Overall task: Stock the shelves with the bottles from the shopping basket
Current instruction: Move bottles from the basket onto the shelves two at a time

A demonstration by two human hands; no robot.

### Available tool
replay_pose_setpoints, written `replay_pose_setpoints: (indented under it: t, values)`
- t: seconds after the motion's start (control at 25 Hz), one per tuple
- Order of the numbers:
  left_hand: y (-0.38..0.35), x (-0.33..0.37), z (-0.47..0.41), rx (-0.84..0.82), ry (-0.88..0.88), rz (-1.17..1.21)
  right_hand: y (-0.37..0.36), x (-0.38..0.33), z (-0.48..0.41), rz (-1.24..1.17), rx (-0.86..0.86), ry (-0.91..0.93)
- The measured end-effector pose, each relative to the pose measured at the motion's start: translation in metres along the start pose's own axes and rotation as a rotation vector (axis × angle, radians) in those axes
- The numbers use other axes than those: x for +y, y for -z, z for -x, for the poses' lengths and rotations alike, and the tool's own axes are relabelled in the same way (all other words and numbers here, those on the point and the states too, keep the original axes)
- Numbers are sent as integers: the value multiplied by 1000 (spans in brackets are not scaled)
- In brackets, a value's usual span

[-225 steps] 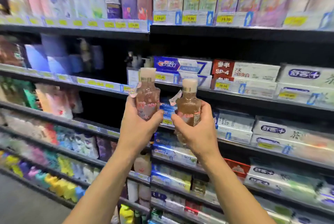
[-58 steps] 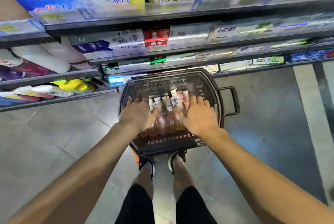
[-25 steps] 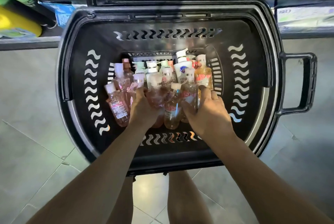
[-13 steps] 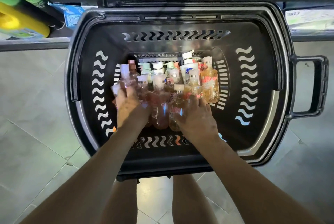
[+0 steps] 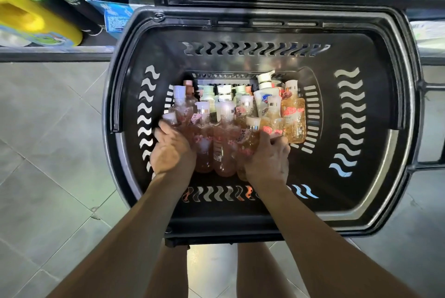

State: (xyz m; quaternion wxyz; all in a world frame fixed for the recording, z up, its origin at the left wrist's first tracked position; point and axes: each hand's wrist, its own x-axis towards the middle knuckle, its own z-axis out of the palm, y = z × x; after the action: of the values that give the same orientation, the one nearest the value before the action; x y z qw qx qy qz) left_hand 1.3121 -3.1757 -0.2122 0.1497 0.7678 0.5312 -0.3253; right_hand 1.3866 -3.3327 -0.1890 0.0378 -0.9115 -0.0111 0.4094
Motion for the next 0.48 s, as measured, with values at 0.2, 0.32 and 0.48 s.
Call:
replay_pose_setpoints:
  t: [0.2,0.32,0.48]
  values:
    - [9,3,-6,-132,-111,-125,-4,5,10,-52,62,97]
    - [8,-1,-2,-139,-88,43,-4,7,14,-126,68,163]
    - [7,-5,12,-119,-164,251,4,5,24,-381,-16,154]
